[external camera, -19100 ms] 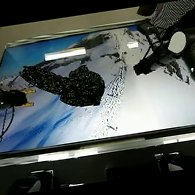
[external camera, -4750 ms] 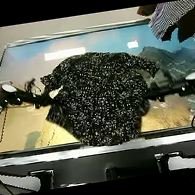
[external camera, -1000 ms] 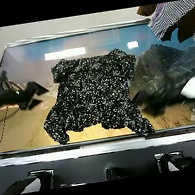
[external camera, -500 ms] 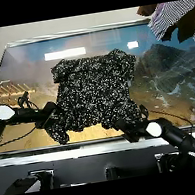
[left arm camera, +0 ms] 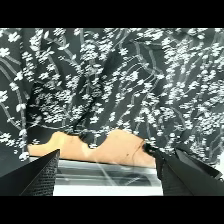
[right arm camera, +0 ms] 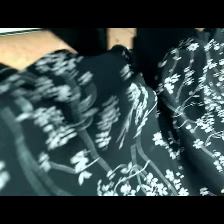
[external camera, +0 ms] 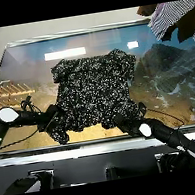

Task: Fold the clothes and pants, and hang the long-sleeved shirts on hangers.

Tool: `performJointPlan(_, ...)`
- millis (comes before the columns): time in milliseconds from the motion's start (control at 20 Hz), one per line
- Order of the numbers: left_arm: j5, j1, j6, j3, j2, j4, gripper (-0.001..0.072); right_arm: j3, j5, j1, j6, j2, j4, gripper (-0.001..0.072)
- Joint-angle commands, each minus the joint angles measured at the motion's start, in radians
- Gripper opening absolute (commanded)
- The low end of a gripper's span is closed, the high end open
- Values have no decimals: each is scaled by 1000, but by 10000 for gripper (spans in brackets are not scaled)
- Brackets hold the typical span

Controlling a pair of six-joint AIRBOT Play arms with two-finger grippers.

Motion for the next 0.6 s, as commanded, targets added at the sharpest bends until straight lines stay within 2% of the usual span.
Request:
performJointPlan(0,5,-18,-50,-71,1,-1,682,0,44,2,22,-9,-58,51)
performJointPlan(200,167,-131,-72,-183,0,-99,682,8,180,1,34,51,-89,33)
performJointPlan(250,206,-168,-100,-198,0,-104,682,8,219,1,55,77,-110,33)
performJointPlan(400,296,-259,-191,-227,-24,-101,682,8,340,1,177,180,-229,33)
performJointPlan(550,312,-285,-219,-228,-72,-101,682,8,423,1,280,283,-319,33)
